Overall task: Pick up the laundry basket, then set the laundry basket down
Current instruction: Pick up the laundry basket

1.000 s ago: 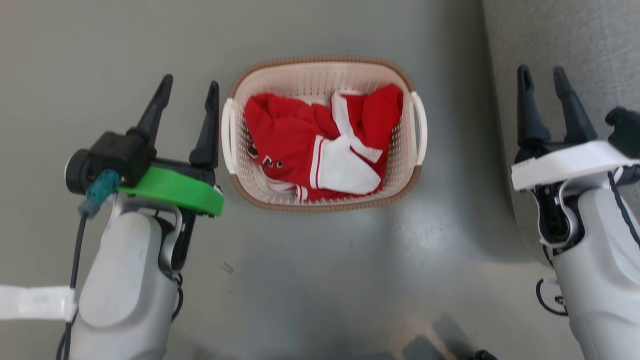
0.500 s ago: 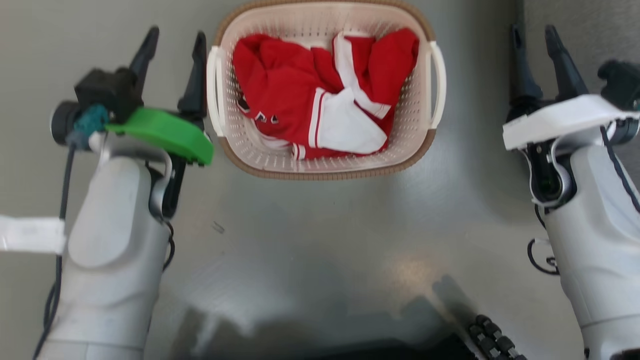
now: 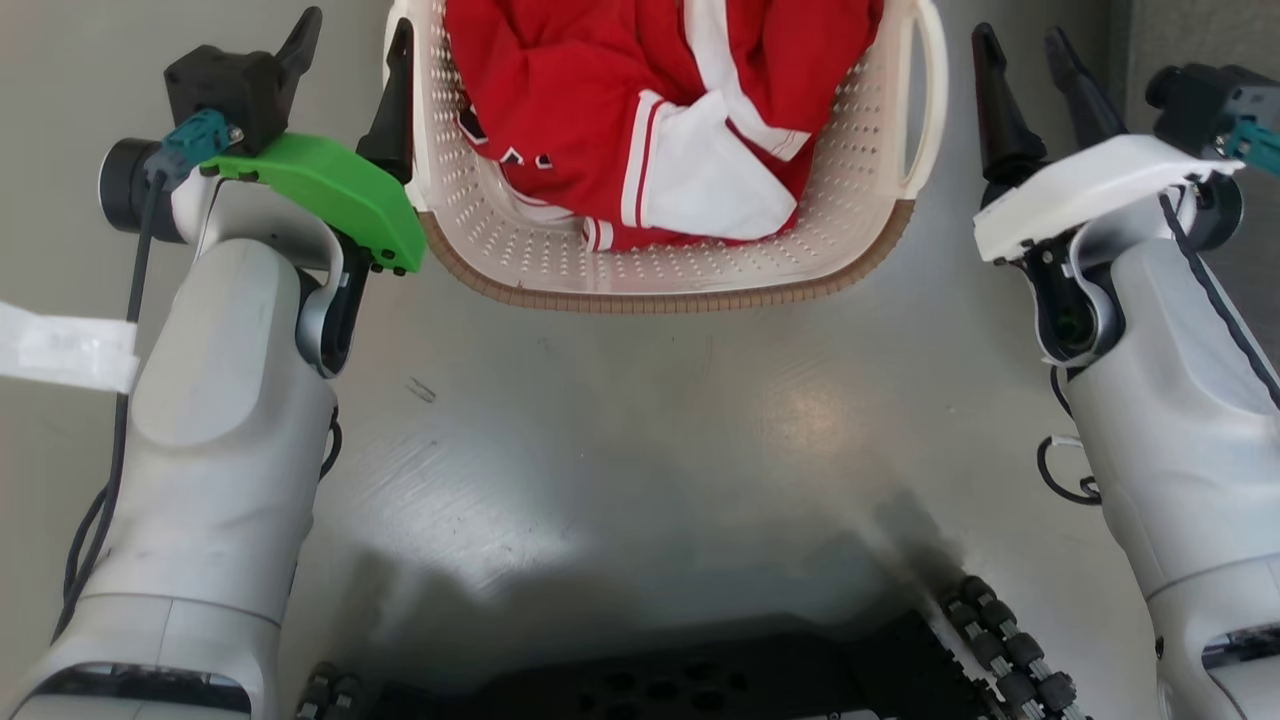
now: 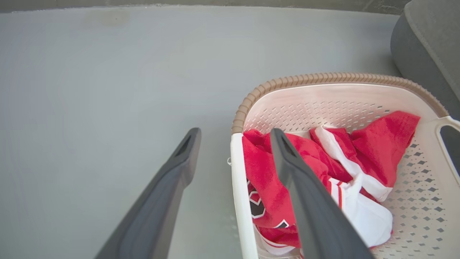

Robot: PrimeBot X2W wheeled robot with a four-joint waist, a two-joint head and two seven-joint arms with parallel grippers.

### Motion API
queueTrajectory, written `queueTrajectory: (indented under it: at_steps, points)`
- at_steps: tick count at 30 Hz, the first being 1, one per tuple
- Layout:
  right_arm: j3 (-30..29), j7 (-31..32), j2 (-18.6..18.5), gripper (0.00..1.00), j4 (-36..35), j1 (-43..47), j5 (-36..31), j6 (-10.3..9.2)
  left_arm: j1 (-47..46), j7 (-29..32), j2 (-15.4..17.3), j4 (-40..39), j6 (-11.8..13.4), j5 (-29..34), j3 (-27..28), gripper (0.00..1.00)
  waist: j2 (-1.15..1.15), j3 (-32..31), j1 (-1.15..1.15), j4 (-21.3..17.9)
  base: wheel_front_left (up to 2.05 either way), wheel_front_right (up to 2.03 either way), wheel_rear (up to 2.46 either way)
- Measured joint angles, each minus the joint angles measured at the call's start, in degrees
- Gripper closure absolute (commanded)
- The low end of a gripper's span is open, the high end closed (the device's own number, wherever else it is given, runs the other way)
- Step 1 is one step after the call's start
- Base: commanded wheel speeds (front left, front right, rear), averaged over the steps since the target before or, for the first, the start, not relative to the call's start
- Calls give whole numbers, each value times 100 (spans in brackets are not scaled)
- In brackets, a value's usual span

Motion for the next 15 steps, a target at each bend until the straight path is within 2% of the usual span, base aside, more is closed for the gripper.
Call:
queueTrajectory:
  at_steps: [15]
  points:
    - [257,33,160,0,959,-603,134,64,-519,132,-5,867,-5,-249,-432,0,0,479,0,10,0,0,0]
